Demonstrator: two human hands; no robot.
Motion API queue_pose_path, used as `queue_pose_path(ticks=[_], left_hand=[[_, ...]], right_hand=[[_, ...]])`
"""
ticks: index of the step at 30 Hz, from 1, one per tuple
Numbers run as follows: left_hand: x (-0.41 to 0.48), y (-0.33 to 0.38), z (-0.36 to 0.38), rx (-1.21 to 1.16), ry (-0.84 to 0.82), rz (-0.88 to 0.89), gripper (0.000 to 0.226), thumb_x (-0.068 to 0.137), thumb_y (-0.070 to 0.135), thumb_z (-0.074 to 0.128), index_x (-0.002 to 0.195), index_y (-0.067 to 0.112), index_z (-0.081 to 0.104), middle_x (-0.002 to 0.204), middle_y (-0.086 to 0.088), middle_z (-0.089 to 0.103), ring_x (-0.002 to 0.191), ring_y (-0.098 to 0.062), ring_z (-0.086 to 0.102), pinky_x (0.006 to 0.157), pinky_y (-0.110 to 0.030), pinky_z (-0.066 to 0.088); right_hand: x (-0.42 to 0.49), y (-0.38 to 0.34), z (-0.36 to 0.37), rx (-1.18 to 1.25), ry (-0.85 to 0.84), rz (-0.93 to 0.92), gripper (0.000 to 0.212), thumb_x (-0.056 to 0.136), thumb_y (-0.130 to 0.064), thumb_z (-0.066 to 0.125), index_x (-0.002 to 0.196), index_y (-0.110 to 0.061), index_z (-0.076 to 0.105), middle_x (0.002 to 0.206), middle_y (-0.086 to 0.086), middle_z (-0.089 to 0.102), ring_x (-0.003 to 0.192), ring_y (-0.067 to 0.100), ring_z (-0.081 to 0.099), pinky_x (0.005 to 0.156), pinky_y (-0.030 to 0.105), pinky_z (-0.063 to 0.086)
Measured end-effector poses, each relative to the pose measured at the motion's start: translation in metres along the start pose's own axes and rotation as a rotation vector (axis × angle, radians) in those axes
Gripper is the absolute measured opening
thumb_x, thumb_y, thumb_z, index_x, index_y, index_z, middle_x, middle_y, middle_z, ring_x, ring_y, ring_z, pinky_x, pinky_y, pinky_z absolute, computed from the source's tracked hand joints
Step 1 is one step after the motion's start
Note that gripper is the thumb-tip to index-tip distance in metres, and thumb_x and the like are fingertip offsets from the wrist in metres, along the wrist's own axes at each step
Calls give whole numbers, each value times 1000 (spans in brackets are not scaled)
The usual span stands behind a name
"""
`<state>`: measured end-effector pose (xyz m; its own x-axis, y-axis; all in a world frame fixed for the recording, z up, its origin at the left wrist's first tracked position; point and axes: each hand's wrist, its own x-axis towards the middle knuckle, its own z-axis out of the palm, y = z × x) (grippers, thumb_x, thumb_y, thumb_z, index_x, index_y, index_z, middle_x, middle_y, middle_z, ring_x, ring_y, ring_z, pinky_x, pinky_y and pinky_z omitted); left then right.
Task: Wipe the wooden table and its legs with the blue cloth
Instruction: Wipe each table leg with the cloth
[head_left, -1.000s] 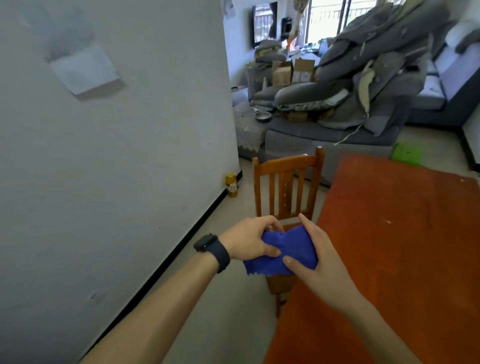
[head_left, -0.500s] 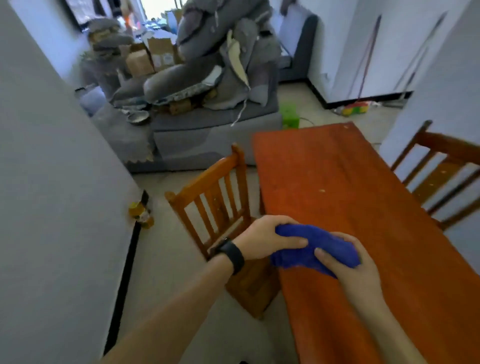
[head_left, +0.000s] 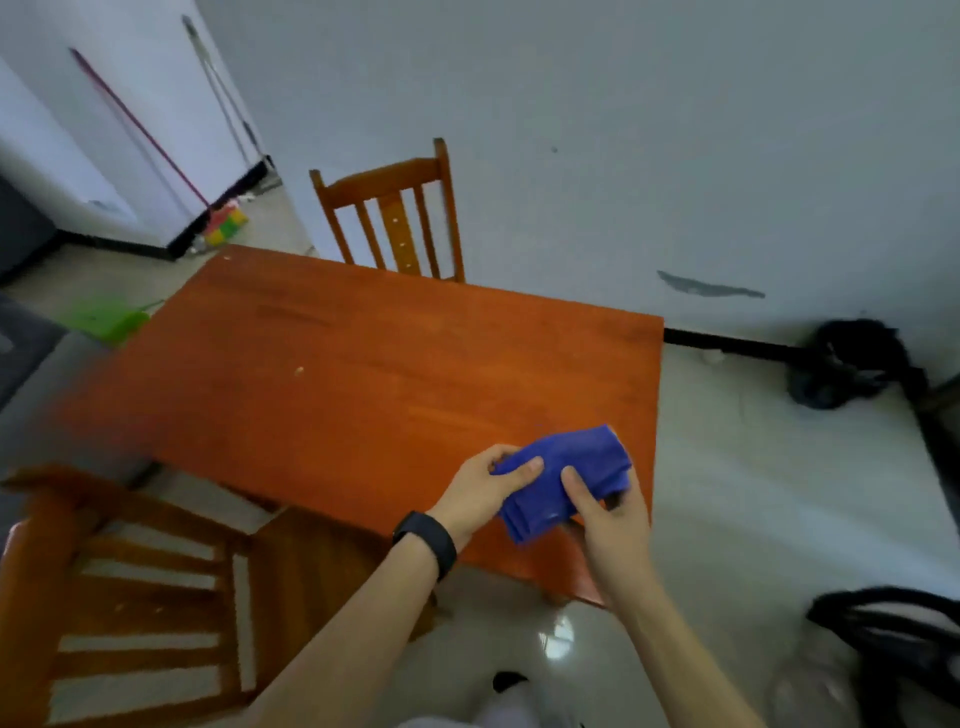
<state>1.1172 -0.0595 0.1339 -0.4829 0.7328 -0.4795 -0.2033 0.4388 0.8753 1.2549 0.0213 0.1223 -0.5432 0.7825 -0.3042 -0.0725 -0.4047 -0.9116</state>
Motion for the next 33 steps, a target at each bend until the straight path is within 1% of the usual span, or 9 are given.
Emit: queue_pose_path(ticks=[3, 6, 9, 15, 20, 25, 27, 30, 33], left_hand=[[-30, -45, 21, 185, -102, -27, 33, 88, 47, 70, 108, 21, 66, 104, 4, 73, 91, -10, 70, 84, -30, 58], [-61, -99, 35, 519, -167, -48, 23, 91, 47, 66, 107, 31, 63, 111, 10, 67, 101, -8, 64, 91, -32, 54], [-87, -138, 39, 867, -250, -12, 30, 96, 38, 60, 124, 28, 58, 125, 7, 62, 112, -12, 59, 94, -26, 46], [-90, -165, 41, 1339, -431, 213, 49, 99, 38, 52, 145, 24, 43, 153, -2, 38, 141, -21, 34, 115, -35, 30], [-61, -171, 47, 1688, -461, 477, 68, 100, 44, 47, 157, 27, 15, 166, -4, 4, 153, -24, 6, 122, -46, 8], [-8, -178, 48, 1837, -448, 738, 80, 100, 51, 42, 157, 28, -9, 159, 0, -27, 152, -23, -11, 122, -52, 1], [12, -188, 49, 1842, -428, 855, 82, 100, 53, 39, 156, 27, -15, 155, 1, -31, 150, -22, -17, 121, -52, -2], [47, -206, 52, 1822, -391, 1047, 83, 99, 55, 38, 156, 28, -16, 160, 0, -24, 149, -21, -17, 122, -54, -1], [74, -224, 55, 1731, -319, 1089, 83, 97, 53, 44, 158, 28, -7, 165, -1, -9, 152, -22, -7, 122, -56, 4]], right_hand=[[-47, 42, -30, -36, 205, 9, 49, 85, -18, 76, 130, -17, 57, 119, 6, 70, 110, 25, 67, 96, 54, 52], [-104, 94, -66, -76, 332, 88, 38, 84, -19, 77, 120, -18, 63, 113, 10, 71, 101, 23, 70, 91, 56, 54], [-170, 142, -99, -97, 503, 190, 31, 85, -21, 76, 112, -31, 63, 105, -1, 73, 96, 19, 70, 89, 55, 55], [-271, 205, -125, -49, 710, 276, 34, 87, -23, 73, 116, -33, 60, 102, -6, 72, 94, 18, 69, 88, 49, 55], [-303, 243, -109, 10, 811, 320, 37, 87, -14, 71, 121, -24, 57, 104, -4, 70, 96, 17, 67, 76, 30, 52], [-286, 302, -81, 27, 872, 309, 49, 85, -6, 63, 117, -42, 55, 109, -10, 67, 101, 13, 65, 86, 35, 52], [-268, 322, -71, 47, 896, 268, 52, 86, -3, 60, 111, -47, 52, 113, -13, 65, 105, 10, 63, 87, 30, 50], [-232, 348, -62, 60, 931, 191, 53, 86, -2, 62, 114, -46, 51, 114, -13, 64, 103, 5, 62, 82, 22, 47], [-188, 375, -66, 23, 917, 126, 51, 86, -8, 65, 122, -40, 50, 114, -12, 64, 101, 6, 62, 80, 19, 47]])
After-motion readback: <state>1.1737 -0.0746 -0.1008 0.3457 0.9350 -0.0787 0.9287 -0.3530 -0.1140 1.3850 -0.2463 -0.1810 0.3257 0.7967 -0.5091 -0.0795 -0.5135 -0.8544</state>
